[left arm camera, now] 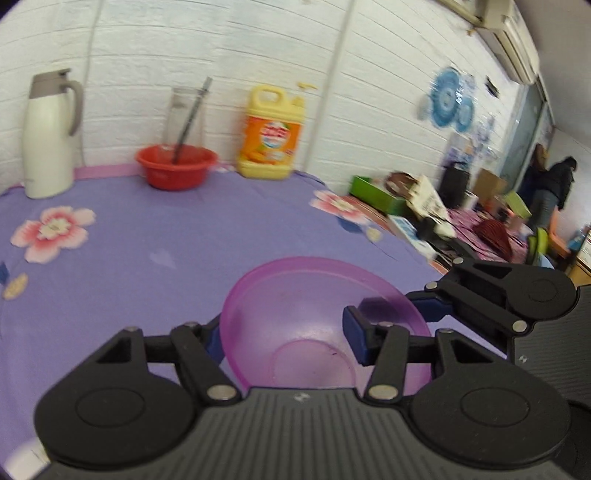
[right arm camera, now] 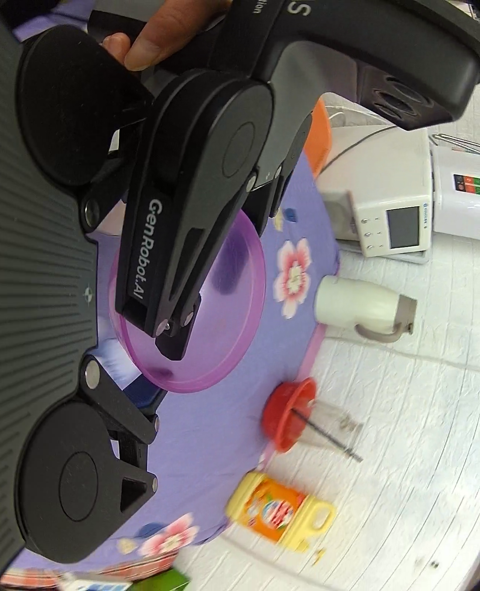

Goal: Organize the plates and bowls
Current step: 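Lift the pink bowl with the left tool and carry it to the stack, then lower the pink bowl into the white bowl and open the left tool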

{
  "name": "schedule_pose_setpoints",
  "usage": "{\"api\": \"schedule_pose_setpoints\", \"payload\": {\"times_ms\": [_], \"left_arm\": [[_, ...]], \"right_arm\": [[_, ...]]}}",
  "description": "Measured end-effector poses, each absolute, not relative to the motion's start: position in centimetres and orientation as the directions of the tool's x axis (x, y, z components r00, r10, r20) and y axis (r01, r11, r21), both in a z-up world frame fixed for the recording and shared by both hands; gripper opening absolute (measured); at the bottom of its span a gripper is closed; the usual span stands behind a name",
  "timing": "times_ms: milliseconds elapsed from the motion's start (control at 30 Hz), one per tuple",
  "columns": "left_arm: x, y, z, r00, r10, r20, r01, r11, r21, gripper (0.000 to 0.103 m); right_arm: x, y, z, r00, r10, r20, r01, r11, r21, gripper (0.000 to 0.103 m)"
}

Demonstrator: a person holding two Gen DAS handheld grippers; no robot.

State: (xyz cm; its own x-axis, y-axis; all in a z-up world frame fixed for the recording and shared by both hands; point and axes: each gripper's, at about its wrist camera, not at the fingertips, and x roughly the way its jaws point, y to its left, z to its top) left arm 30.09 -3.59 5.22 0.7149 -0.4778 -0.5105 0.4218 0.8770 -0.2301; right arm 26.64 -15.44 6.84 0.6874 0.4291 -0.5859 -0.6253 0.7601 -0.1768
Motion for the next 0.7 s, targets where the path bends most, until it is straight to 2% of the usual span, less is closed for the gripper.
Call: {"api": "schedule_pose_setpoints", "payload": {"times_ms": [167, 300, 467, 567, 700], "left_arm": [[26.9, -7.7, 3.5, 0.680, -0.505, -0.532, 0.458, 0.859, -0.230, 0.053], [26.5, -8.9, 3.1, 0.667, -0.515, -0.539, 0.456, 0.854, -0.252, 0.053], [26.7, -9.8, 2.6, 0.676, -0.492, -0.549, 0.452, 0.865, -0.219, 0.054], [26.7, -10.0, 1.8, 0.704, -0.454, -0.545, 0.440, 0.882, -0.167, 0.063], [27.2, -9.5, 0.5, 0.691, -0.455, -0.562, 0.425, 0.884, -0.194, 0.063]], "right_arm": [[22.5, -18.9, 4.7, 0.701, 0.379, -0.605, -0.585, 0.790, -0.183, 0.103], [21.2, -20.7, 3.8, 0.721, 0.374, -0.584, -0.557, 0.814, -0.166, 0.103], [21.3, -21.5, 3.2, 0.745, 0.375, -0.551, -0.537, 0.827, -0.164, 0.103], [21.4, -21.9, 2.5, 0.759, 0.371, -0.535, -0.521, 0.839, -0.158, 0.103], [21.4, -22.5, 1.3, 0.766, 0.361, -0.532, -0.498, 0.857, -0.135, 0.103]]}}
